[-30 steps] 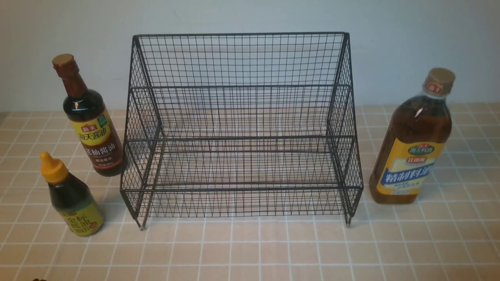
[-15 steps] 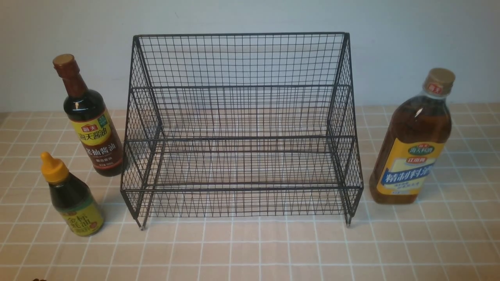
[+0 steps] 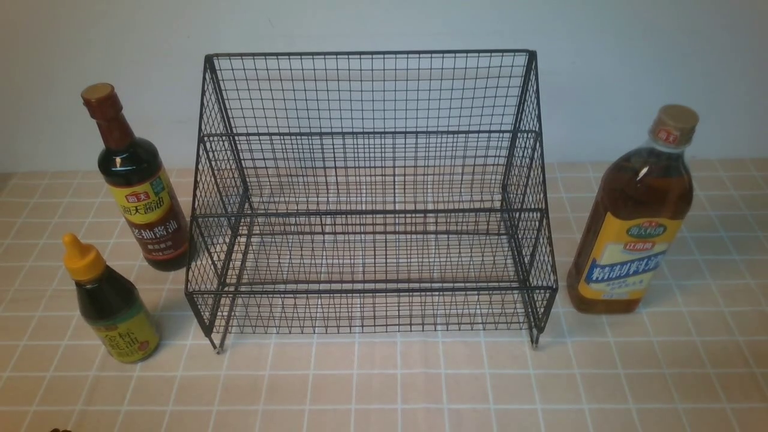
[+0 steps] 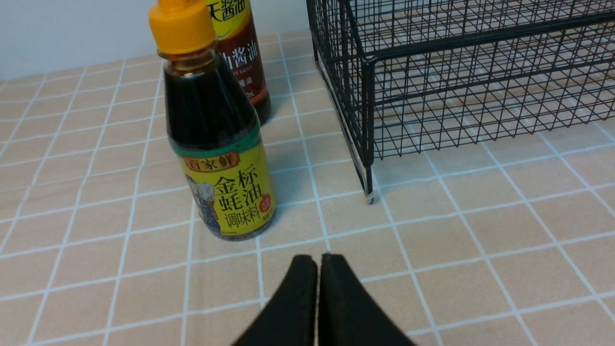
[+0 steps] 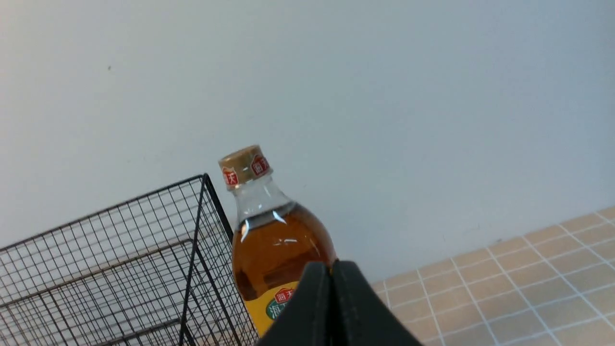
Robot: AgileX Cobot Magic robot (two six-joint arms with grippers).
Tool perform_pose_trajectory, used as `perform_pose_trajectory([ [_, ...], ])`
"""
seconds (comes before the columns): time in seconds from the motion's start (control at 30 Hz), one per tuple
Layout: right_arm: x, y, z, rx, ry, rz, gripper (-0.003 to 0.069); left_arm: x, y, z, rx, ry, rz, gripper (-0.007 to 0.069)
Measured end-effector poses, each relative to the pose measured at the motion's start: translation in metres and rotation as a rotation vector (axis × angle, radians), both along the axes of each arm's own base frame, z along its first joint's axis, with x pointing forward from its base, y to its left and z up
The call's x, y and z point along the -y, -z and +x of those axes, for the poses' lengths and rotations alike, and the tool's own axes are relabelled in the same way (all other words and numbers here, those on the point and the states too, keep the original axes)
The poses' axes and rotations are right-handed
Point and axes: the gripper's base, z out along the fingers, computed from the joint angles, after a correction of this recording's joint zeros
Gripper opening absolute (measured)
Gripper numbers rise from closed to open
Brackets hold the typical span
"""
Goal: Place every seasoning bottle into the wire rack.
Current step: Use the right arm to grab the condiment bottle closest to it
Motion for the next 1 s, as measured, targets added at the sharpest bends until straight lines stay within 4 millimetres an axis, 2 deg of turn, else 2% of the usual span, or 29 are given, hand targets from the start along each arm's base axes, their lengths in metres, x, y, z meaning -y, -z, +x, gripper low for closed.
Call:
perform_pose_trajectory([
  [0.23, 0.002, -0.004, -0.001, 0.048, 0.010, 0.042, -0.0014, 0.000, 0.000, 0.000, 0.000, 0.000, 0.000, -0.0010],
  [0.3, 0.004, -0.013, -0.003, 0.137, 0.022, 0.115, -0.0014, 0.000, 0.000, 0.000, 0.000, 0.000, 0.000, -0.0010],
  [0.43, 0.004, -0.054, -0.011, 0.261, 0.022, 0.067, -0.0014, 0.000, 0.000, 0.000, 0.000, 0.000, 0.000, -0.0010],
  [0.5, 0.003, -0.068, -0.011, 0.272, 0.020, 0.032, -0.0014, 0.000, 0.000, 0.000, 0.000, 0.000, 0.000, -0.0010],
  [0.53, 0.000, -0.091, -0.007, 0.250, 0.017, -0.038, -0.0014, 0.000, 0.000, 0.000, 0.000, 0.000, 0.000, -0.0010],
  [0.6, -0.001, -0.106, 0.002, 0.205, 0.015, -0.093, -0.0010, 0.000, 0.000, 0.000, 0.000, 0.000, 0.000, -0.0010],
  [0.7, -0.003, -0.131, 0.028, 0.077, 0.007, -0.166, 0.0004, 0.000, 0.000, 0.000, 0.000, 0.000, 0.000, -0.0010],
  [0.73, -0.003, -0.134, 0.032, 0.064, 0.006, -0.168, 0.0006, 0.000, 0.000, 0.000, 0.000, 0.000, 0.000, -0.0010],
  [0.77, -0.004, -0.144, 0.046, 0.017, 0.002, -0.178, 0.0019, 0.000, 0.000, 0.000, 0.000, 0.000, 0.000, -0.0010],
  [0.97, -0.008, -0.163, 0.103, -0.110, -0.028, -0.193, 0.0095, 0.000, 0.000, 0.000, 0.000, 0.000, 0.000, -0.0010],
  [1.0, -0.009, -0.165, 0.105, -0.109, -0.034, -0.196, 0.0098, 0.000, 0.000, 0.000, 0.000, 0.000, 0.000, -0.0010],
])
